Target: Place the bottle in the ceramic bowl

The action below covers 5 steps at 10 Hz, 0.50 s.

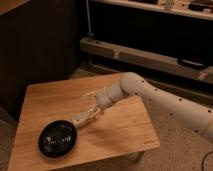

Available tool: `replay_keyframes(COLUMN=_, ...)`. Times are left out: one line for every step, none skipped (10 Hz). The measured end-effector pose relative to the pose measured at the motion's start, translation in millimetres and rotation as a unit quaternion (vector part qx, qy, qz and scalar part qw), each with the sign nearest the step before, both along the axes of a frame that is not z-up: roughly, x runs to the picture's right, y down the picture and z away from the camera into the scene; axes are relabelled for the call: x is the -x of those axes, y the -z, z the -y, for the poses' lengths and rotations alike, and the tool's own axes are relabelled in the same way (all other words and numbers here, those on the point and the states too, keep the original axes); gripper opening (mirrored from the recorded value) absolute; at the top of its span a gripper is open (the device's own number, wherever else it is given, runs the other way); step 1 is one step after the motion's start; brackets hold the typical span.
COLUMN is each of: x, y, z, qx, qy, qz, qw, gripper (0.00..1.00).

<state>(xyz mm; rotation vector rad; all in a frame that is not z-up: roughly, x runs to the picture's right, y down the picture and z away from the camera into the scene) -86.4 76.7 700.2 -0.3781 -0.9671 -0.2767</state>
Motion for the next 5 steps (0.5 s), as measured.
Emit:
replay_keyframes(x=1, y=-2.5, z=-1, qx=-0.014, qy=0.027, qz=-0.018, qw=0.9994, gripper=0.65)
replay_keyframes(x=4, y=-4.7, z=-4, qx=-0.02, qy=0.049, qz=-0.053, qw=0.9972, gripper=0.65)
replay_keyframes(x=8, y=-8.7, z=-11, qx=-0.015, qy=0.057, qz=-0.079, qw=0.9951, gripper=0.65)
replay_keyframes(x=6, y=-16.7, z=-20, qx=-0.005, qy=0.057, qz=-0.091, qw=0.9942, gripper=0.65)
replay_keyframes(x=5, y=-21.1, z=-25, qx=0.002, qy=0.056, qz=-0.097, qw=0.9937, gripper=0.65)
